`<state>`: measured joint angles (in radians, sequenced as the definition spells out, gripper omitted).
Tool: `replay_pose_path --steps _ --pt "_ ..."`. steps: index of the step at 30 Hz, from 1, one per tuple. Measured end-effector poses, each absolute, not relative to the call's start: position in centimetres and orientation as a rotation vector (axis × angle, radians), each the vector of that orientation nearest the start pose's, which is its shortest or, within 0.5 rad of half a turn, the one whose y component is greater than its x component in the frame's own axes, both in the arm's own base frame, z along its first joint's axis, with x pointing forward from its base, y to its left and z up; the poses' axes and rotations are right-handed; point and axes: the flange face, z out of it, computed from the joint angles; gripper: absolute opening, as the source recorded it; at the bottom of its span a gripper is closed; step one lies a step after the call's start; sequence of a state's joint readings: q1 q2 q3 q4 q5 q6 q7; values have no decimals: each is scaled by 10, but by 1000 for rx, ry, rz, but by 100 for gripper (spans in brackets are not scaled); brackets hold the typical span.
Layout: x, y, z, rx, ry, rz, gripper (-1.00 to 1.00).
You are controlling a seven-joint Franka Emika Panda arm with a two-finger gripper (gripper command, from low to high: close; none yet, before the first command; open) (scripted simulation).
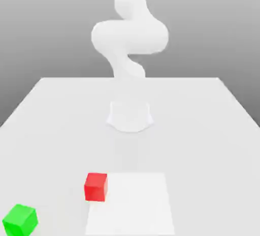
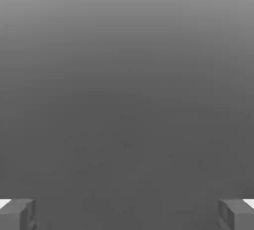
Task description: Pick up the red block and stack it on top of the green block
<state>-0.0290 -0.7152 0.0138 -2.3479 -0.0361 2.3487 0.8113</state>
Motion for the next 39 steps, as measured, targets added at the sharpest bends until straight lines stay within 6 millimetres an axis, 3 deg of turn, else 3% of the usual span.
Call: replay_pose_path --steps 4,9,14,20,26,27,33,39 --pt "426 -22 563 -2661 1168 -824 0" --pt "446 -51 443 -2785 1252 -599 0" --pt "432 -76 328 -2850 1309 -334 0" --pt "386 -89 215 -2839 1348 -29 0" --pt "382 -87 152 -2840 1342 -2 0" --pt "381 -87 146 -2840 1341 -1 -100" --pt "381 -87 143 -2841 1341 0 -100" --pt "383 -87 191 -2838 1342 -3 -100"
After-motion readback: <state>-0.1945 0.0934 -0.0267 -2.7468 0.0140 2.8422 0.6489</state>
